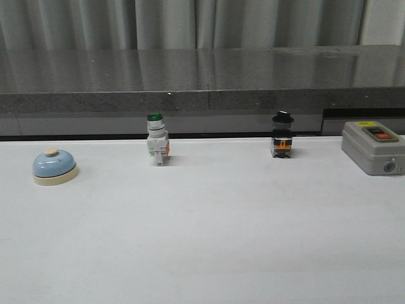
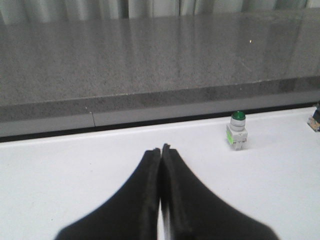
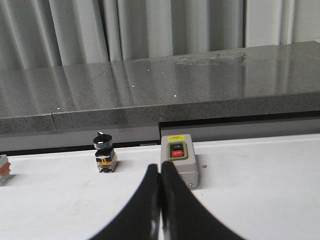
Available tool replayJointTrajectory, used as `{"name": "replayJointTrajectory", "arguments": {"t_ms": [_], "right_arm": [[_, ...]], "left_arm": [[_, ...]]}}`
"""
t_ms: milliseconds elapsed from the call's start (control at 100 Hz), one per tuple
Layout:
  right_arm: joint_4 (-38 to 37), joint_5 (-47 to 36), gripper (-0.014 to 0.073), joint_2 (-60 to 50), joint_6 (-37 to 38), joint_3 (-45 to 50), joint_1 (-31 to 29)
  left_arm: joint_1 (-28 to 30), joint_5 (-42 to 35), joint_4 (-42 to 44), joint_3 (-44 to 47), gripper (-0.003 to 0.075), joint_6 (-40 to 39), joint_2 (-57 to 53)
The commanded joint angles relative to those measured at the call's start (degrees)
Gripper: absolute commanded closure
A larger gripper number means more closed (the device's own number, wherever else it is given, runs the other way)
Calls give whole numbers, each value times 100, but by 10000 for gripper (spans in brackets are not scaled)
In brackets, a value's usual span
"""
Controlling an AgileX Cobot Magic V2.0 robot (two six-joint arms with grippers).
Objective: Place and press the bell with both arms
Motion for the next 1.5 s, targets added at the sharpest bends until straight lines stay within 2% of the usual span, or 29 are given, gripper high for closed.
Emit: {"name": "replayJointTrajectory", "arguments": {"t_ms": [0, 120, 240, 410, 620, 670, 740, 910, 980, 1240, 1490], "right_arm": [[-18, -472, 654, -100, -17, -80, -30], [-18, -472, 654, -100, -17, -80, -30], [-18, -472, 654, -100, -17, -80, -30], [-18, -472, 654, -100, -17, -80, -30], [-18, -472, 654, -100, -17, -80, -30], [-18, -472, 654, -100, -17, -80, -30], [-18, -472, 654, -100, -17, -80, -30], [-18, -472, 654, -100, -17, -80, -30], [-18, -472, 654, -100, -17, -80, -30], [-18, -472, 654, -100, -17, -80, -30], [-18, -472, 654, -100, -17, -80, -30]], "left_arm": [[17, 210, -208, -801, 741, -53, 716], [17, 754, -345, -1504, 741, -53, 1573], [17, 936, -345, -1944, 741, -53, 2295], [17, 945, -345, -2111, 741, -53, 2977], [17, 945, -357, -2111, 719, -53, 3273], [17, 945, -357, -2111, 669, -53, 3273], [17, 945, -357, -2113, 546, -53, 3273], [17, 1018, -367, -2113, 96, -53, 3273], [17, 1018, -367, -2113, 3, -53, 3273], [17, 1018, -418, -2177, 122, -53, 3389], [17, 994, -440, -2757, 132, -53, 4378]]}}
